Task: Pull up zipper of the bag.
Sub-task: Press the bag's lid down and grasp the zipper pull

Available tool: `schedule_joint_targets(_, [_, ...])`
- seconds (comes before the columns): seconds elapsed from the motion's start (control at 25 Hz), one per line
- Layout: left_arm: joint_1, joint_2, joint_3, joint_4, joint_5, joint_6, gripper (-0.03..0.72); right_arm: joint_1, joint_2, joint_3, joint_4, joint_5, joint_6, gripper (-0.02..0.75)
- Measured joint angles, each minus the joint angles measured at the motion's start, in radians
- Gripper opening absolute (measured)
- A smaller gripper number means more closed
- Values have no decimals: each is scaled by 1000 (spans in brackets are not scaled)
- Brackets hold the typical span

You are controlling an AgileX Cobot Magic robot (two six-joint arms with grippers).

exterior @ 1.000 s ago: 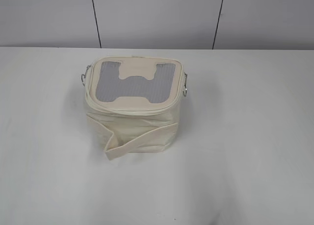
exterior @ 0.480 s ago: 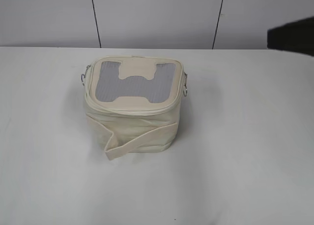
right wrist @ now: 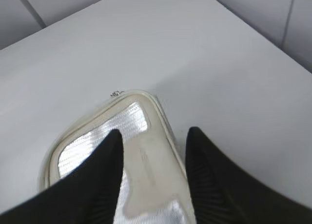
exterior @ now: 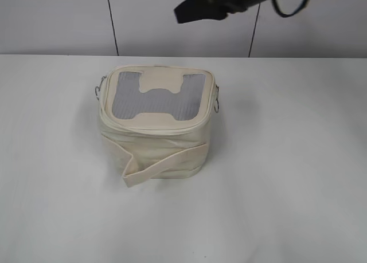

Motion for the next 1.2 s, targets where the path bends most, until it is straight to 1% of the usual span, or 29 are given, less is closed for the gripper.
schedule_joint_targets(0.12, [0,0,0,1,0,0,177,46,200,-272,-76,81,84,344])
schedule_joint_targets(0.24, [0,0,0,3,-1,0,177,86,362,-506,-169,161,177,344])
schedule_joint_targets(0.32, [0,0,0,3,-1,0,177,109,450,-630,-207,217,231,348])
schedule_joint_targets(0.4, [0,0,0,3,-1,0,177,129,507,-717,-233,248,271,355])
schedule_joint_targets(0.52, [0,0,0,4,-1,0,178,147,547,-753,-240,261,294,363])
schedule_joint_targets(0.76, [0,0,0,4,-1,0,179,173,574,-758,-244,263,314,368])
schedule_joint_targets(0.88, [0,0,0,4,-2,0,181,179,581,-760,-300,270,345,358])
schedule_joint_targets(0.92, [0,1,0,4,-2,0,181,182,581,-761,-317,275,350,330])
schedule_joint_targets(1.0, [0,26,-1,4,-5,0,190,186,581,-764,-330,283,356,209])
schedule_joint_targets(1.04, [0,52,-4,4,-8,2,198,186,581,-765,-334,285,358,125])
schedule_joint_targets(1.08, [0,81,-6,2,-16,10,207,186,581,-765,-334,289,362,83])
schedule_joint_targets(1.2, [0,222,-29,-52,-95,79,267,186,581,-765,-333,293,366,79])
